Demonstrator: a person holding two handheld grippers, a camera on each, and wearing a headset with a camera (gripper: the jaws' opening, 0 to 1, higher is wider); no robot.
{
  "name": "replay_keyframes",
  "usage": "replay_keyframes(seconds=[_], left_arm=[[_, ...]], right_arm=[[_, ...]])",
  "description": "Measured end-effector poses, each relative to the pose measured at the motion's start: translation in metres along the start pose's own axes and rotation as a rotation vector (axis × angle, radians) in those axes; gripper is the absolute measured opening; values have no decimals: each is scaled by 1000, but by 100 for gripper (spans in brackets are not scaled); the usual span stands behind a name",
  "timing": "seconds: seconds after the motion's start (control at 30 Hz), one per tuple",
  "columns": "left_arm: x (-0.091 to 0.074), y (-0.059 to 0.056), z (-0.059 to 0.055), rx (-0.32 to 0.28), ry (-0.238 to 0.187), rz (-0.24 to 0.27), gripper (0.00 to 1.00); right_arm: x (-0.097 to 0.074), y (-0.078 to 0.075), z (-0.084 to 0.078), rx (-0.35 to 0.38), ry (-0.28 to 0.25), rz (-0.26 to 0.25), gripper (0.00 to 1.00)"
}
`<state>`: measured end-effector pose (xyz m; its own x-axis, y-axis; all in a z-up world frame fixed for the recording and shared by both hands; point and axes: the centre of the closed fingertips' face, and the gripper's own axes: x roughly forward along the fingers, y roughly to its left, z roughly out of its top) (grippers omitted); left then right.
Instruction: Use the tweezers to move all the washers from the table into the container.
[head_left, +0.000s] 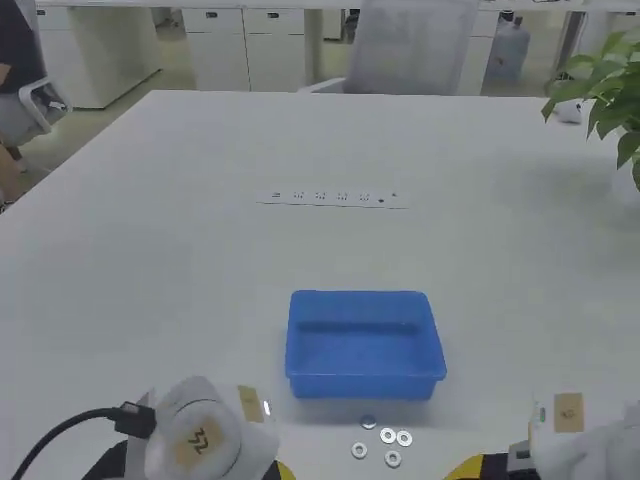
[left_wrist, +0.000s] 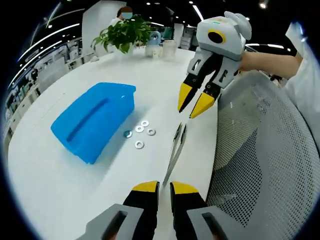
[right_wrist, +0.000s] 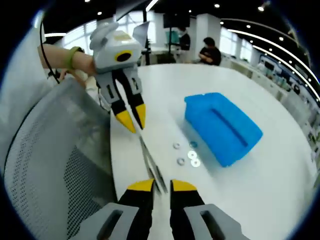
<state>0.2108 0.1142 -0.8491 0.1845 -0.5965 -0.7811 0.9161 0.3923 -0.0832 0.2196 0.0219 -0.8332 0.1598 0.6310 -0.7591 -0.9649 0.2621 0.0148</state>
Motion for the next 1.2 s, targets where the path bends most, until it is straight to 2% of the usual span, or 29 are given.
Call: replay_keyframes(seconds=[0.13, 0.17, 0.27, 0.33, 0.37, 0.53, 0.67, 0.73, 0.93, 1.07, 1.2], left_arm=[[7, -1, 1, 62, 17, -10, 5], [9, 2, 1, 105, 26, 5, 5], [13, 1, -4, 167, 79, -5, 4], [16, 2, -5, 199, 92, -2, 1], [15, 1, -1, 215, 79, -6, 0], [13, -4, 2, 257, 85, -40, 0], [-4, -10, 20, 303, 43, -48, 0], [-11, -11, 27, 313, 31, -47, 0], [-33, -26, 58, 362, -14, -54, 0], [-39, -34, 72, 395, -17, -63, 0], [-43, -39, 79, 416, -8, -67, 0]], right_arm=[[5, 1, -5, -27, 40, 18, 8], [6, 1, -5, -33, 46, 23, 8], [8, 2, -6, -46, 55, 27, 9], [10, 3, -7, -57, 62, 30, 9], [11, 3, -7, -64, 65, 29, 9], [15, 3, -6, -80, 61, 32, 12], [14, 4, -3, -116, 46, 27, 14], [13, 8, 3, -119, 14, 42, 14], [13, 18, 14, -162, -24, 75, 13], [18, 26, 21, -183, -39, 106, 10], [19, 28, 24, -203, -51, 111, 6]])
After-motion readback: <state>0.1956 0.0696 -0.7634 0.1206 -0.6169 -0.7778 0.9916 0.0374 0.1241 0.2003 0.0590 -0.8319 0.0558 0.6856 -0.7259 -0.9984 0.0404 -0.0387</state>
